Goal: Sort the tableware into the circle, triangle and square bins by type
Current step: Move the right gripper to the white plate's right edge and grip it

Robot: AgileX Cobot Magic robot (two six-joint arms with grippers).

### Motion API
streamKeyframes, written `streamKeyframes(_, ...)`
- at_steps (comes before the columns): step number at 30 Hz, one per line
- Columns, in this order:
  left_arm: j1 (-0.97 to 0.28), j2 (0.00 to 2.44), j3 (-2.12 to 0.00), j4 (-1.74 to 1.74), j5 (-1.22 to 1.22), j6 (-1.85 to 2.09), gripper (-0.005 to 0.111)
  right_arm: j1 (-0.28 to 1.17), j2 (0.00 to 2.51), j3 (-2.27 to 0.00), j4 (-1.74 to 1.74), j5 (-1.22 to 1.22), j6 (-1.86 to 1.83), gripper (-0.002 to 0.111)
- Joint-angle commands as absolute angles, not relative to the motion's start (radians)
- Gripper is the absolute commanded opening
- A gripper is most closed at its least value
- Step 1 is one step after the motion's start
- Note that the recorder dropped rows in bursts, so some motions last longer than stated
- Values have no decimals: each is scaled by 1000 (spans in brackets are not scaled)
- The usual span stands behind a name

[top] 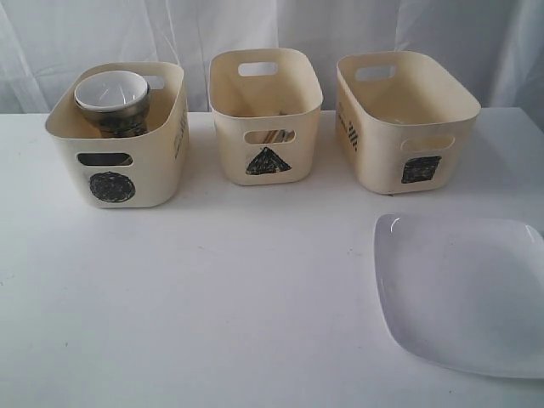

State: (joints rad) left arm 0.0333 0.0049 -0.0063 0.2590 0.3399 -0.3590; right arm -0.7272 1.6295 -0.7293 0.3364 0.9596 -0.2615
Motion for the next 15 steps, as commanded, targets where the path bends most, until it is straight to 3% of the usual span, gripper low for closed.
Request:
streamKeyframes(1, 23, 0, 0, 255, 368, -361, 0, -736, 1674, -730, 384, 863, -345, 59)
streamKeyframes(10, 10, 0, 0, 255, 368, -361, 0, -736, 1844, -730, 728, 844, -788, 53)
streamKeyframes(15, 10, 0, 0, 255, 368, -361, 0, -736, 1928, -720, 751, 817, -880, 49)
